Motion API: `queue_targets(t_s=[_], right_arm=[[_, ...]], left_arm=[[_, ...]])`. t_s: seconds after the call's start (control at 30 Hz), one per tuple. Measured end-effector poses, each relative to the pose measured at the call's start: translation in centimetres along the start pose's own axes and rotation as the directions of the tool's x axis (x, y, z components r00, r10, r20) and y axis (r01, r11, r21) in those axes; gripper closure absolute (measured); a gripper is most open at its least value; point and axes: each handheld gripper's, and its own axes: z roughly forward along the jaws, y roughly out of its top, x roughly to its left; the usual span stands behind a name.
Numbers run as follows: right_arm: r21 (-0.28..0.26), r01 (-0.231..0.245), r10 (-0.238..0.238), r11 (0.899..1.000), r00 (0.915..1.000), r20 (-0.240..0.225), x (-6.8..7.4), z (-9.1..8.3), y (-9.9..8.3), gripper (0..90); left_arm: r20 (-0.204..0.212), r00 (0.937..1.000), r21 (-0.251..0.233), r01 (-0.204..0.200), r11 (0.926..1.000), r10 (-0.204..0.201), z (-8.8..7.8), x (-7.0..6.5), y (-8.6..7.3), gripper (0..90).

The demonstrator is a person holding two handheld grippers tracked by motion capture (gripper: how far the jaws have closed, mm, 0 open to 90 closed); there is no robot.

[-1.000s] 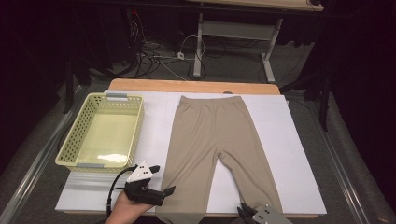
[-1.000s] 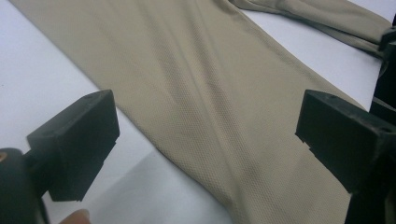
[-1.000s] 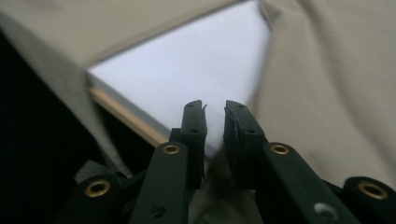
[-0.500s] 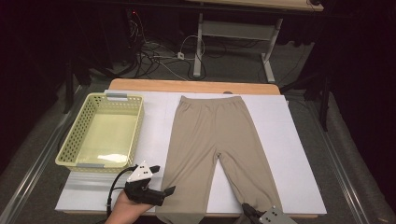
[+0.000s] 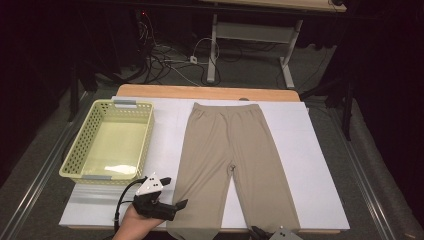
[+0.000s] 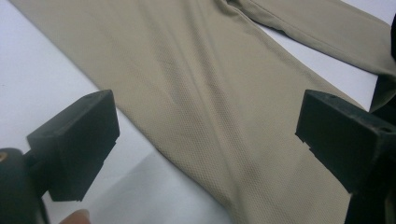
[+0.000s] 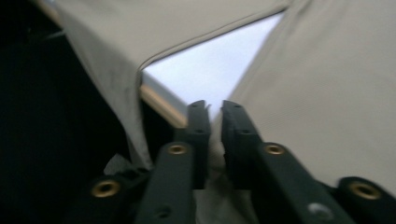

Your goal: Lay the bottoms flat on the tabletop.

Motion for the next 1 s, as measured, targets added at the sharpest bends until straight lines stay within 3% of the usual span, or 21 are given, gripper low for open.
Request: queue_targets(t_s=[0.07, 0.13, 0.2, 0.27, 0.33, 0.4, 0.5, 0.57, 0.63, 0.73, 0.87, 1.0], right_arm=[[-0.034, -0.046, 0.047, 0.998, 0.9984, 0.031, -1.1, -0.8, -0.1, 73.4], [-0.063, -0.096, 0.101, 0.993, 0.9913, 0.085, -2.7, -1.7, -0.5, 71.4], [-0.073, -0.147, 0.156, 0.986, 0.9768, 0.146, -4.4, -2.5, -1.4, 70.6], [-0.084, -0.203, 0.215, 0.976, 0.9571, 0.194, -6.1, -3.2, -2.5, 70.6], [-0.079, -0.244, 0.256, 0.967, 0.9396, 0.228, -7.4, -3.6, -3.5, 70.6], [-0.073, -0.278, 0.288, 0.958, 0.9278, 0.238, -8.2, -3.6, -4.3, 70.6], [-0.046, -0.283, 0.285, 0.958, 0.9276, 0.241, -8.6, -3.3, -4.8, 71.9], [-0.044, -0.276, 0.278, 0.960, 0.9285, 0.246, -8.6, -3.2, -4.8, 78.9], [-0.036, -0.267, 0.268, 0.963, 0.9361, 0.228, -8.6, -3.1, -4.7, 89.6], [-0.026, -0.252, 0.251, 0.967, 0.9376, 0.241, -8.4, -3.2, -4.5, 90.0], [-0.046, -0.262, 0.265, 0.964, 0.9287, 0.260, -8.4, -4.1, -4.6, 90.0], [-0.038, -0.264, 0.264, 0.964, 0.9296, 0.257, -8.5, -4.1, -4.7, 87.3]], left_arm=[[0.001, 1.0000, -0.001, 0.001, 1.0000, -0.001, 0.0, 0.0, 0.0, 5.2], [0.002, 1.0000, 0.000, 0.001, 1.0000, -0.001, 0.0, 0.0, 0.0, 5.2], [0.002, 1.0000, 0.000, 0.002, 1.0000, -0.002, 0.0, 0.0, 0.0, 5.2], [0.001, 1.0000, 0.000, 0.002, 1.0000, -0.002, 0.0, 0.0, 0.0, 5.2], [0.001, 1.0000, 0.002, 0.001, 1.0000, -0.001, 0.0, 0.0, 0.0, 5.2], [-0.001, 1.0000, 0.003, 0.001, 1.0000, -0.001, 0.0, 0.0, 0.0, 5.2], [-0.004, 1.0000, 0.000, 0.000, 1.0000, 0.000, 0.0, 0.0, 0.0, 5.2], [-0.004, 1.0000, -0.001, -0.002, 1.0000, 0.002, 0.0, -0.1, 0.0, 5.2], [-0.005, 1.0000, -0.003, -0.002, 1.0000, 0.002, 0.0, -0.1, 0.0, 5.2], [-0.004, 1.0000, -0.011, -0.001, 0.9999, 0.001, -0.1, -0.1, -0.1, 5.2], [-0.010, 0.9999, -0.021, -0.012, 0.9997, 0.012, -0.3, -0.3, -0.2, 5.2], [-0.010, 0.9998, -0.018, -0.019, 0.9996, 0.019, -0.3, -0.9, -0.2, 5.2]])
